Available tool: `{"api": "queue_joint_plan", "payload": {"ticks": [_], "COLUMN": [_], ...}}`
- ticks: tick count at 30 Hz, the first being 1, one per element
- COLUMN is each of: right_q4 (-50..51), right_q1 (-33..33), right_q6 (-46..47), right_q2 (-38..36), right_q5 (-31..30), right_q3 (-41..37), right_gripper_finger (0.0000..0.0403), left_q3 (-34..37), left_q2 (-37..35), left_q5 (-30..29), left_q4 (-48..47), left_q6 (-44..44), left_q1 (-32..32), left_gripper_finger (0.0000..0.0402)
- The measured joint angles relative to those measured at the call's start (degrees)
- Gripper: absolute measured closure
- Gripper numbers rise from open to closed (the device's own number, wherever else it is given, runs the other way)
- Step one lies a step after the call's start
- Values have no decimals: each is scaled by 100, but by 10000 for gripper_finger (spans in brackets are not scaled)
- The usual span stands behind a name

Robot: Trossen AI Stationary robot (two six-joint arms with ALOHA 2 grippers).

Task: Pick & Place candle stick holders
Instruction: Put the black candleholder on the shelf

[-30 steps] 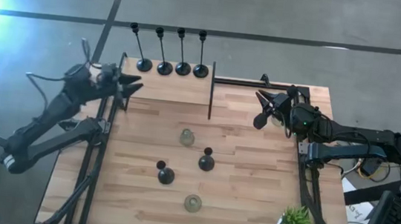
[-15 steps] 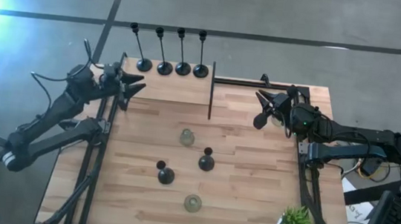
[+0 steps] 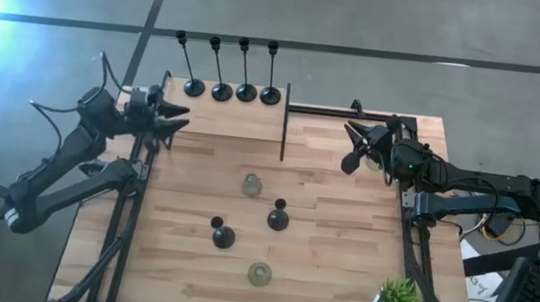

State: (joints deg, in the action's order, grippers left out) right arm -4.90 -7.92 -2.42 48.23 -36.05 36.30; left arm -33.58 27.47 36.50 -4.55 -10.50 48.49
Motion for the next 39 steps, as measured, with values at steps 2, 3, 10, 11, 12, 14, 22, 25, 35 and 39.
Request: {"api": "queue_joint_plan", "payload": {"ticks": [2,3,10,11,12,14,22,25,35,39], "right_q4": [-3,-5,381,475,501,538,1036,1141,1225,1399], "right_q1": [0,0,18,24,39,52,55,57,57,57], "right_q6": [139,273,545,531,628,867,906,953,1050,1275], "right_q2": [0,0,-90,-123,-140,-182,-355,-422,-434,-436], "right_q5": [0,0,738,870,956,962,954,955,953,954], "right_q3": [0,1,2,2,2,2,2,2,2,2], "right_gripper_finger": [349,349,349,349,349,349,349,349,349,349], "left_q3": [2,4,-403,-532,-652,-816,-575,-303,323,395], "left_q2": [32,47,-107,-163,-224,-382,-1461,-1764,-1448,-1210], "left_q5": [405,589,682,417,155,-171,-110,99,731,672], "left_q4": [-12,-22,-1803,-2322,-2804,-3552,-4208,-4102,-2792,-2659], "left_q6": [0,17,1203,1442,1636,1864,1608,1364,1149,1078], "left_q1": [0,0,-115,-166,-221,-313,-380,-382,-486,-880], "left_gripper_finger": [227,227,227,228,229,230,232,232,232,232]}}
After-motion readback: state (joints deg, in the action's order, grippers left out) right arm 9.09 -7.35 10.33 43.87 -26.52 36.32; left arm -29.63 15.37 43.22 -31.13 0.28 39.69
